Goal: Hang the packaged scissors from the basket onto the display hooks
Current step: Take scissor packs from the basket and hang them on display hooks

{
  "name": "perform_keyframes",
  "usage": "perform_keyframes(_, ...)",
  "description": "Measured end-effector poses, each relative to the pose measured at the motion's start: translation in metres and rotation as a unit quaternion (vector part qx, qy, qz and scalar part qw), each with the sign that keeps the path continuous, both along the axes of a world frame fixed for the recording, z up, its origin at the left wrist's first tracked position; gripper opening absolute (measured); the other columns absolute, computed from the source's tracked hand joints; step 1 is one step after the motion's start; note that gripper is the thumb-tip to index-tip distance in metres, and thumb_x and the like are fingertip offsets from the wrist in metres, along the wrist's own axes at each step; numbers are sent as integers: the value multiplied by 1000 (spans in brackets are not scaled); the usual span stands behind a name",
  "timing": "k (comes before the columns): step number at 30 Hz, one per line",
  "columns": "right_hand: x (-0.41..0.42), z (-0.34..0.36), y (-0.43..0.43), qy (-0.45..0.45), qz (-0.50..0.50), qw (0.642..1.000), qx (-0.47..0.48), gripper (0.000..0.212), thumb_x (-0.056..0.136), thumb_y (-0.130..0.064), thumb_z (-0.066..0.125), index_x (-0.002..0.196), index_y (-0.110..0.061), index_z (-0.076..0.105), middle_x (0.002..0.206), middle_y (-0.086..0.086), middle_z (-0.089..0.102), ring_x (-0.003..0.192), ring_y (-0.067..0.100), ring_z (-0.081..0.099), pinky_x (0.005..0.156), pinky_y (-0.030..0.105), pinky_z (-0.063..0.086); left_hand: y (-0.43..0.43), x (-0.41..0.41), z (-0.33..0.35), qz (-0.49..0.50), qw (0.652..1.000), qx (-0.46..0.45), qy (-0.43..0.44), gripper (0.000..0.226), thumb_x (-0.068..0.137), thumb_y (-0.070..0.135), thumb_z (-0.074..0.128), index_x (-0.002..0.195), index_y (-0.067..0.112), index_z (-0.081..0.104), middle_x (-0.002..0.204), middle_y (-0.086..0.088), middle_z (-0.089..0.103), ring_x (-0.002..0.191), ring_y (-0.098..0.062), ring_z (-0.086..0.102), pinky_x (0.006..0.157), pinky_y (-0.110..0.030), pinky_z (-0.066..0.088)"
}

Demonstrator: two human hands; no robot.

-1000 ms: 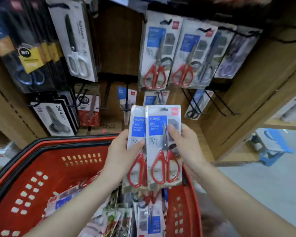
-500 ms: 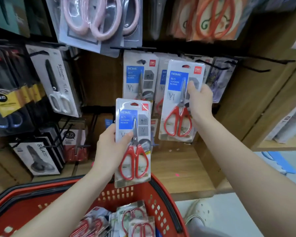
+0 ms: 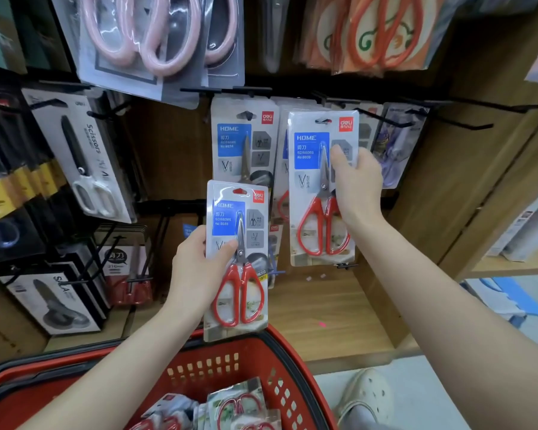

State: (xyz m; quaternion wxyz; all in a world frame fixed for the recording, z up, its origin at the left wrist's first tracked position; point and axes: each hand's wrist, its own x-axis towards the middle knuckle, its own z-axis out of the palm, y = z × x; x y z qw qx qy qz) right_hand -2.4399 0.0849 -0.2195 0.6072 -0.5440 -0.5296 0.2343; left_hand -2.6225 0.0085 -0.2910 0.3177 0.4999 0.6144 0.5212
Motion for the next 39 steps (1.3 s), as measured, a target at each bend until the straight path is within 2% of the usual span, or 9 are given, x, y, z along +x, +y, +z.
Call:
perform_keyframes(8, 4, 0, 5, 14, 29, 999, -41, 35, 85, -46, 50, 75, -12, 54, 95, 23, 67, 89, 36, 65, 83, 55, 49, 0, -6, 3, -11, 1000, -5, -16, 17, 90, 23, 61, 106, 16, 62, 98, 1, 70, 87, -13, 69, 74, -34, 57)
perform_keyframes(15, 10, 14, 31, 3, 48, 990, -131, 19, 94, -31, 50, 84, -15, 52, 113, 21, 65, 106, 38, 61, 83, 41, 50, 2, -6, 11, -12, 1000, 1, -16, 16, 90, 21, 62, 106, 19, 63, 100, 2, 70, 92, -14, 68, 81, -38, 56)
perform_keyframes(18, 7, 10, 45, 6, 47, 987, -153, 27, 93, -34, 49, 93, -8, 56, 107, 20, 66, 93, 32, 63, 74, 37, 46, 2, -5, 16, -16, 1000, 5, -20, 17, 90, 22, 62, 107, 19, 62, 102, 2, 70, 92, -13, 68, 82, -41, 57)
perform_keyframes(21, 7, 6, 56, 1, 31, 983, -180, 40, 93, -42, 50, 113, -7, 54, 104, 6, 61, 93, 23, 56, 69, 30, 40, 2, -5, 21, -20, 999, 14, -21, 17, 91, 23, 61, 108, 20, 61, 102, 3, 70, 91, -13, 68, 80, -38, 57)
perform_keyframes(25, 11, 3, 62, 15, 7, 984, -176, 54, 87, -45, 60, 120, -3, 50, 110, 4, 61, 98, 19, 58, 85, 34, 47, 1, -6, 27, -30, 999, 25, -22, 18, 91, 23, 61, 108, 21, 61, 102, 4, 70, 91, -12, 68, 78, -35, 57)
perform_keyframes(29, 4, 4, 24, -116, -59, 989, -67, 44, 92, -24, 60, 124, -3, 39, 121, 8, 45, 105, 15, 48, 90, 22, 41, -1, -7, 32, -41, 998, 45, -30, 17, 91, 24, 59, 108, 21, 61, 100, 6, 70, 89, -8, 68, 74, -28, 55)
perform_keyframes(32, -11, -3, -28, -143, 89, 985, -44, 34, 97, -28, 49, 125, -9, 44, 112, -6, 52, 97, 0, 51, 78, 10, 43, -4, -4, 33, -72, 995, 69, -20, 18, 93, 26, 55, 110, 22, 59, 99, 12, 67, 86, 4, 65, 65, -12, 50)
perform_keyframes(35, -21, -15, -66, -65, 210, 972, -79, 25, 96, -31, 50, 117, -17, 50, 109, -6, 64, 98, 4, 63, 78, 17, 52, -7, 6, 31, -121, 987, 105, -6, 19, 95, 23, 51, 113, 23, 58, 103, 11, 67, 93, 6, 63, 71, -9, 47)
perform_keyframes(39, -11, -20, -76, 49, 219, 969, -106, 17, 96, -16, 52, 110, -13, 61, 105, 5, 72, 96, 22, 69, 84, 42, 56, -11, 21, 23, -174, 976, 128, 30, 17, 94, 21, 55, 105, 33, 59, 102, 17, 68, 98, 6, 61, 81, -14, 46)
